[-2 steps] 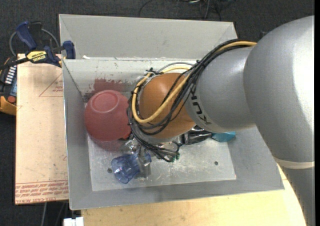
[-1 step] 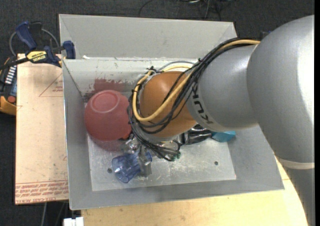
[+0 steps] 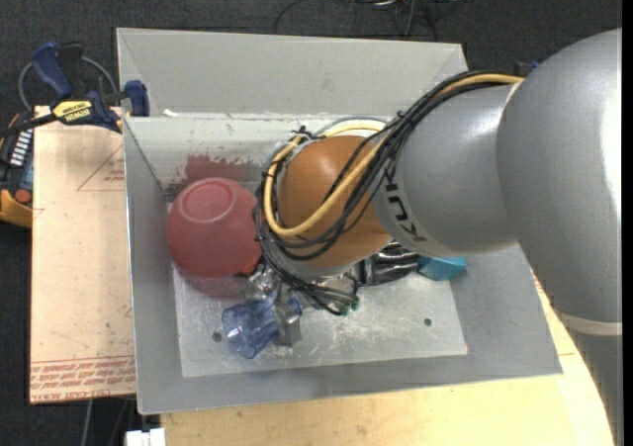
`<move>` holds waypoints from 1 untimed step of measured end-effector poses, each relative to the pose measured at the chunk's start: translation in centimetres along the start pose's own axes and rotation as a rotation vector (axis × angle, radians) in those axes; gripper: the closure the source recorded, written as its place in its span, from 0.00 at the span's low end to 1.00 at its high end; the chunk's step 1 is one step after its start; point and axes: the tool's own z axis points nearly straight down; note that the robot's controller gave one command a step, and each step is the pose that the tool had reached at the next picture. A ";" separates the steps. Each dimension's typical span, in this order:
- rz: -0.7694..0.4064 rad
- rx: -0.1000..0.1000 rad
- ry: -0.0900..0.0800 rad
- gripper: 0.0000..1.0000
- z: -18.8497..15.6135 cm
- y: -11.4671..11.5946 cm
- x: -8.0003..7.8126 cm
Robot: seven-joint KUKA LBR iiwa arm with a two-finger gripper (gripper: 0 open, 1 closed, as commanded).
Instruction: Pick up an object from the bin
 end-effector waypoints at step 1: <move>0.001 0.000 -0.001 1.00 -0.6 0.0 0.0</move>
Offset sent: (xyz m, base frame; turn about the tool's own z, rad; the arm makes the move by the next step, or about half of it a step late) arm -0.0001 0.0000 0.0671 0.0000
